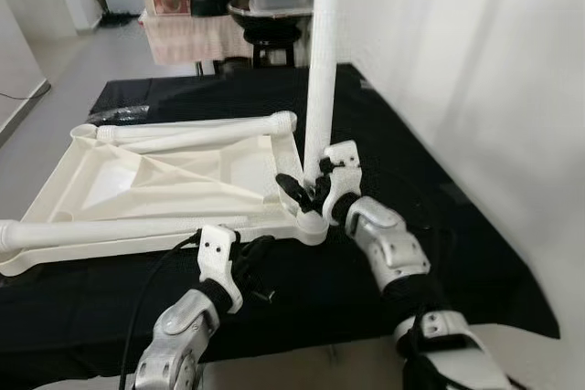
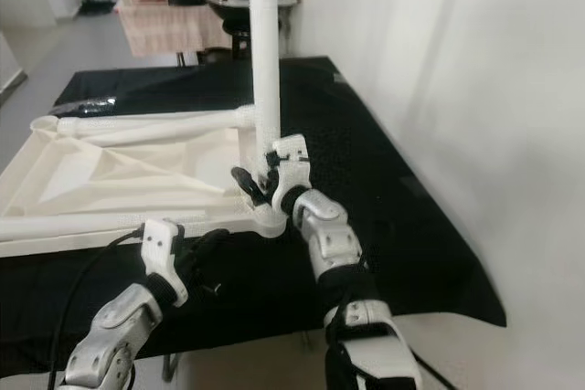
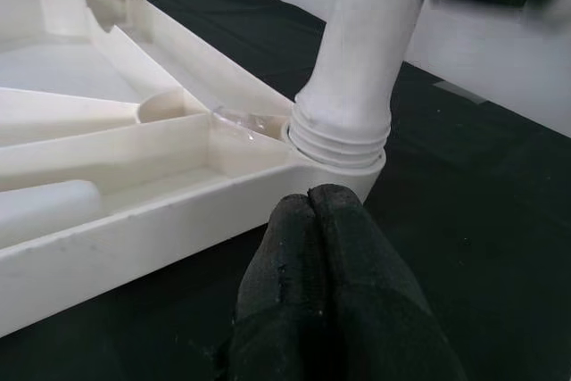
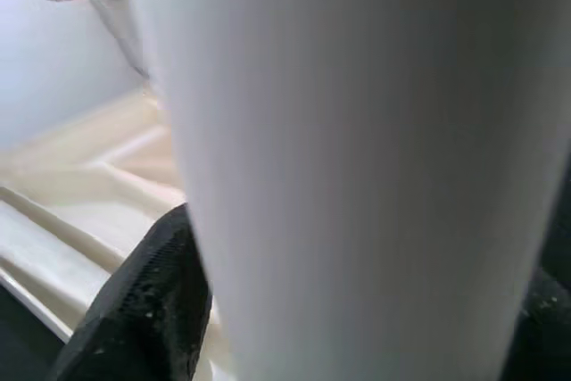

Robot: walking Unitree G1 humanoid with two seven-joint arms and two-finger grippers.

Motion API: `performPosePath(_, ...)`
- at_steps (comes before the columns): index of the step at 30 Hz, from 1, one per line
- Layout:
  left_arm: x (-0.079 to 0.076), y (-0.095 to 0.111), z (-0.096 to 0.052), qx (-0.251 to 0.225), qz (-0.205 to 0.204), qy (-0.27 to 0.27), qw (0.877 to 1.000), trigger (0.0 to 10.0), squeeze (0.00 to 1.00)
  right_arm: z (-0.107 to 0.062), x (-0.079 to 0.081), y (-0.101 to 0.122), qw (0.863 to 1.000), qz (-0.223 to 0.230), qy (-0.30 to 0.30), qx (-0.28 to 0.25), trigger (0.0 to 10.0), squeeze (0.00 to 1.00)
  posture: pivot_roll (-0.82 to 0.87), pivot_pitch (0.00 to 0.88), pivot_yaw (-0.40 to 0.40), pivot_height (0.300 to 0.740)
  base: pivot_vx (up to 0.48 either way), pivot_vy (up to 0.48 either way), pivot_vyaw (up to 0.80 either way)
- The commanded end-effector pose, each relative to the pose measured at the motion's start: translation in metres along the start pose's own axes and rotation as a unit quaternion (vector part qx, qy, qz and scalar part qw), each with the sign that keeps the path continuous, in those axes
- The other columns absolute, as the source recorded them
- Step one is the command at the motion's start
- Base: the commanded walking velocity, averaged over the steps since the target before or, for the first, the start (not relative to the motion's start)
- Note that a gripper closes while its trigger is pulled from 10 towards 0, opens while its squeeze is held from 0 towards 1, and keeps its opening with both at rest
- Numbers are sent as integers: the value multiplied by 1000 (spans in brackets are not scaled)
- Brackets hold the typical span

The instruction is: Building children table

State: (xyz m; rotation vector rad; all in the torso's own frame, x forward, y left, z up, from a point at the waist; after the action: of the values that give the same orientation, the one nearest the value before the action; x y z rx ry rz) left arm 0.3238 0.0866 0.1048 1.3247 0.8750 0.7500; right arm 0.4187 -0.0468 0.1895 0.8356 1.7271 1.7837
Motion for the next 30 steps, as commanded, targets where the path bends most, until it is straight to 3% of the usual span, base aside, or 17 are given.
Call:
performPosePath(1,-1,-6,-1,10,-7,-1,1000,10000,0,4,15,9,997,-20,69,-9,10000,0,28,0,-25,740,0,0,0)
performPosePath(3,0,-6,-1,10,-7,0,1000,10000,0,-1,26,10,985,-52,165,16,10000,0,36,0,-27,740,0,0,0)
performPosePath(5,0,-6,-1,10,-7,0,1000,10000,0,-1,26,10,985,-52,165,16,10000,0,36,0,-27,740,0,0,0)
performPosePath(8,0,-6,-1,10,-7,1,1000,10000,0,-7,28,8,971,-65,225,45,10000,0,55,0,-34,740,0,0,0)
performPosePath(11,-1,-6,-1,11,-6,1,1000,10000,0,-9,23,7,965,-61,245,73,10000,0,55,0,-34,740,0,0,0)
performPosePath(12,-1,-6,-1,11,-6,0,1000,10000,0,-10,21,7,964,-53,247,82,4392,0,57,0,-34,740,0,0,0)
performPosePath(13,-2,-7,-1,11,-6,0,1000,10000,0,-10,19,7,964,-48,246,86,4392,0,57,0,-34,740,0,0,0)
performPosePath(14,-2,-7,-1,11,-6,0,1000,10000,0,-10,19,7,964,-44,246,88,0,0,57,0,-34,740,0,0,0)
performPosePath(20,-3,-7,-2,12,-7,-1,1000,10000,0,-13,9,-6,969,-33,220,107,0,0,64,0,-40,740,0,0,0)
performPosePath(24,-7,-7,-3,11,-9,-2,1000,10000,0,-29,-5,-32,974,-2,194,113,0,0,56,0,-43,740,0,0,0)
performPosePath(27,-7,-7,-4,10,-10,-2,1000,10000,0,-32,-9,-39,977,1,178,115,0,0,53,0,-49,740,0,0,0)
performPosePath(29,-8,-8,-6,11,-11,-3,1000,10000,0,-38,-31,-72,986,2,60,158,0,0,58,0,-62,740,0,0,0)
performPosePath(30,-8,-8,-6,11,-11,-3,1000,10000,0,-38,-31,-72,986,2,60,158,0,0,58,0,-62,740,0,0,0)
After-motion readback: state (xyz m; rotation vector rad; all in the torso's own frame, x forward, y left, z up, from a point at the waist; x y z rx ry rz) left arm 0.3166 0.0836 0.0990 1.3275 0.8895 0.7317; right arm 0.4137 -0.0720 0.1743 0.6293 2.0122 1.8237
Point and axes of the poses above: a point about 5 cm out from each wrist's last joint towards the gripper, its own z axis pointing out of the wrist towards the gripper, its own y axis along the axis of the wrist's last joint, x = y × z, the point moved 6 cm from there along z, pointing out of the wrist towards the gripper, and after that the axes turned 4 degrees about z, right-handed, at the moved point
